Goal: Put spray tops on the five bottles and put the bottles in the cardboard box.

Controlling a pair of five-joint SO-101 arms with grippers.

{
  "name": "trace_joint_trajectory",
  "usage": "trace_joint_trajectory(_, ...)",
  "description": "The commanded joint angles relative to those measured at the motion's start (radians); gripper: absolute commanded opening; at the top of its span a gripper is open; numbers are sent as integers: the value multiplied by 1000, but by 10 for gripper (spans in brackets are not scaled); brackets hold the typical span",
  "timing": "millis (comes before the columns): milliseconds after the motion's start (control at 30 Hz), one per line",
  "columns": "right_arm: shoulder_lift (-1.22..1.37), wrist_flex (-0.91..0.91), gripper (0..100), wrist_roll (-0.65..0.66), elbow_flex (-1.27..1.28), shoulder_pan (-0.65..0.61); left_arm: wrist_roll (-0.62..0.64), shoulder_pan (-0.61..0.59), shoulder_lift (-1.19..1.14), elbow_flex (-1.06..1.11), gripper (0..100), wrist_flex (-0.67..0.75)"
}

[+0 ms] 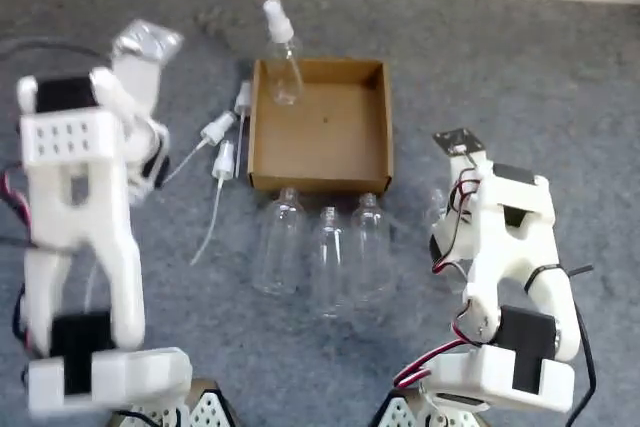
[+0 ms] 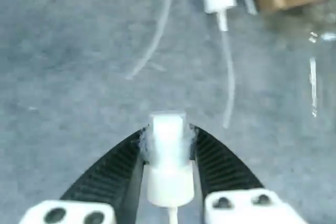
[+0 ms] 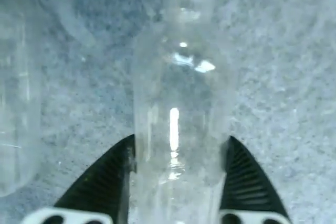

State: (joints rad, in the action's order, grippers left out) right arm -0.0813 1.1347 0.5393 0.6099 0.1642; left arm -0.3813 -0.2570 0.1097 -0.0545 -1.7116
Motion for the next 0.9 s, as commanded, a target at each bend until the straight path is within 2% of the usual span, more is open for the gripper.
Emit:
trace_joint_trajectory(0, -50, -8, 195, 8, 2, 7, -9, 101, 220, 349, 2, 161)
trace_joint_trajectory(300, -50, -4, 200, 3, -7, 8, 137, 234, 228, 694, 2, 503)
trace_joint_trajectory(467, -50, -4, 288, 3, -5, 12, 146, 234, 226, 788, 2, 640)
trace_joint_trajectory(633, -50, 1, 317, 3, -7, 7, 143, 225, 226, 857, 4, 697)
trace_joint_trajectory(867, -50, 124, 317, 3, -97, 12, 146, 225, 226, 909, 4, 784)
